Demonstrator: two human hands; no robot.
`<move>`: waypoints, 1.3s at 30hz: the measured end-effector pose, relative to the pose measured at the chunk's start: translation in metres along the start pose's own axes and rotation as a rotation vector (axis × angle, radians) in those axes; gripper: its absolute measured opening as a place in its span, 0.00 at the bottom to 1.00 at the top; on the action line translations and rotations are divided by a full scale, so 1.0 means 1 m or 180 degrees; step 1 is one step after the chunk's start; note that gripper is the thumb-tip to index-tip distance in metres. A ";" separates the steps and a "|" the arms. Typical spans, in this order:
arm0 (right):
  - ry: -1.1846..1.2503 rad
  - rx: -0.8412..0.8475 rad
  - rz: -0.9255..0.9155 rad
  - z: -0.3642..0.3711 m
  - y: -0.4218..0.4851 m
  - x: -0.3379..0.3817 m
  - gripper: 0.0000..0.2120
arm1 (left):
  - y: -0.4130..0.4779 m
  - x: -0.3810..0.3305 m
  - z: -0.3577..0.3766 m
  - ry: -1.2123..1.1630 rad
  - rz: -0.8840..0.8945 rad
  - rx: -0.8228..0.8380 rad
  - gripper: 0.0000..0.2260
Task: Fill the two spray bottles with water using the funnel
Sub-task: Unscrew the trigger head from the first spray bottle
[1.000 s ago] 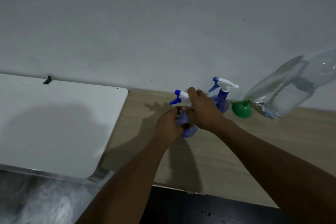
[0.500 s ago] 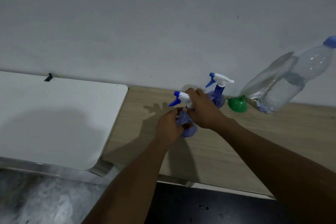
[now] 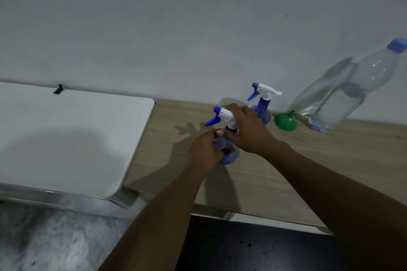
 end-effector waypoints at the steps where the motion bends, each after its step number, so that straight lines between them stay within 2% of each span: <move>1: 0.0021 -0.0029 0.0016 0.002 0.000 0.002 0.26 | -0.001 0.000 0.000 0.0022 -0.0007 0.0003 0.22; 5: 0.0442 0.0229 -0.0142 0.003 -0.002 0.007 0.25 | -0.005 -0.001 0.000 0.0077 0.0035 0.0036 0.24; 8: 0.0327 0.0192 -0.0093 0.001 -0.006 0.005 0.29 | -0.005 -0.002 -0.001 0.0013 -0.0039 0.0083 0.25; 11: 0.0313 0.0162 0.0089 0.005 -0.006 0.007 0.26 | -0.008 -0.003 -0.001 -0.0038 -0.0032 0.0096 0.25; 15: 0.0566 0.0347 -0.0127 0.002 -0.008 0.009 0.29 | -0.011 -0.002 -0.002 -0.0043 0.0008 0.0113 0.28; 17: 0.0494 0.0340 -0.0048 0.002 -0.010 0.007 0.32 | -0.011 -0.001 -0.002 -0.0028 -0.0008 0.0065 0.28; 20: 0.0469 0.0362 -0.0022 0.002 -0.009 0.009 0.29 | -0.011 0.000 -0.001 -0.0024 -0.0035 0.0062 0.26; 24: 0.0624 0.0491 -0.0125 -0.003 -0.012 0.011 0.31 | -0.011 0.001 0.000 -0.0118 -0.0079 0.0106 0.28; 25: 0.0557 0.0458 -0.0100 -0.004 -0.013 0.010 0.29 | -0.010 0.001 0.000 -0.0092 -0.0109 0.0103 0.27; 30: 0.0344 0.0161 0.0068 -0.026 -0.011 0.014 0.07 | -0.010 0.000 -0.001 -0.0077 -0.0169 0.0118 0.29; 34: 0.0730 -0.0028 0.0087 -0.063 -0.010 0.012 0.05 | -0.011 -0.002 -0.001 0.0003 -0.0141 0.0153 0.28; 35: 0.0703 -0.0010 0.0029 -0.070 -0.009 0.012 0.06 | -0.011 -0.003 -0.001 0.0037 -0.0134 0.0168 0.29; 38: 0.0483 0.0478 0.0164 -0.068 -0.007 0.009 0.22 | -0.011 -0.004 0.000 0.0026 -0.0168 0.0197 0.30; 39: 0.0372 0.0609 0.0206 -0.062 -0.008 0.010 0.25 | -0.012 -0.005 -0.001 0.0000 -0.0173 0.0164 0.29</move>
Point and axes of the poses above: each hand's wrist, its own y-axis towards the middle knuckle, its own z-axis out of the palm, x = y × z, the point moved 4 cm from there along y, towards the middle knuckle, and after that the axes turned 11 degrees about x, right-handed, at the moved point
